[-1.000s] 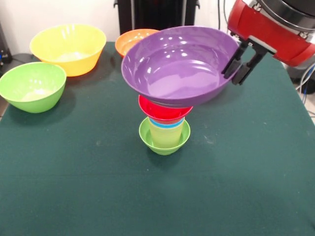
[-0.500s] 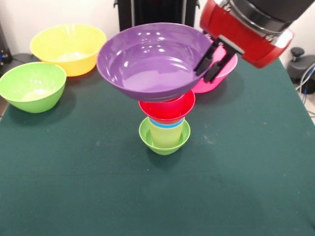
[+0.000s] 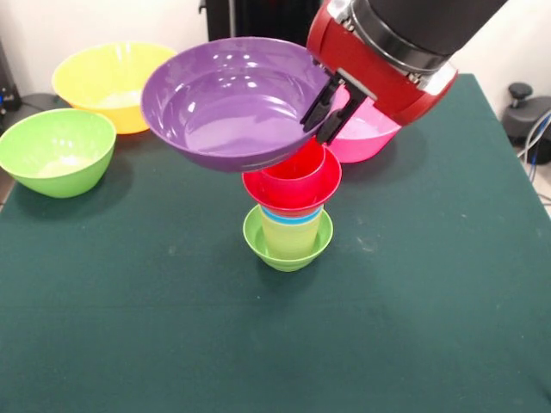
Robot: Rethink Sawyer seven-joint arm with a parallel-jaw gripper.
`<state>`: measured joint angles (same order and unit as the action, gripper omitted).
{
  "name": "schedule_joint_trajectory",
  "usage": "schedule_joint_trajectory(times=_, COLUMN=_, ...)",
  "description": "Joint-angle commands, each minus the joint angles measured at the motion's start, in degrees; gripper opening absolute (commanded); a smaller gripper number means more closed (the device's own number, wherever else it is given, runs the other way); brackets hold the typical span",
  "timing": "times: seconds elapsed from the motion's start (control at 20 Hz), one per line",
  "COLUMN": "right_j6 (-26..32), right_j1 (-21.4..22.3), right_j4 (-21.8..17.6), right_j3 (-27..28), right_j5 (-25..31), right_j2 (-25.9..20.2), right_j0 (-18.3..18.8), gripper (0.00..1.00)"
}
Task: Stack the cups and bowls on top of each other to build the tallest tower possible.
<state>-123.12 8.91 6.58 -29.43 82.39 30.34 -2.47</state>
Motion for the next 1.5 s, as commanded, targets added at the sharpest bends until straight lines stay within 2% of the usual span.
schedule_joint_trajectory(times=0.05, right_j6=12.69, right_j1=1.13, right_j4=-4.07, right_j3=-8.79, right_j5=-5.59, right_j2=-7.18, right_j0=-1.0, gripper=0.0)
schedule_joint_trajectory(times=0.45, right_j6=10.93, right_j1=1.38, right_j4=-3.74, right_j3=-9.8, right_j5=-7.14, right_j2=-7.7, right_j0=-1.52, gripper=0.0)
schedule_joint_trajectory(times=0.9, right_j6=9.67, right_j1=0.5, right_j4=-3.72, right_j3=-7.78, right_j5=-4.93, right_j2=-7.37, right_j0=-1.51, gripper=0.0)
schedule_joint_trajectory(times=1.5, right_j6=8.28, right_j1=1.32, right_j4=-3.58, right_j3=-9.8, right_j5=-3.95, right_j2=-7.1, right_j0=-2.06, gripper=0.0)
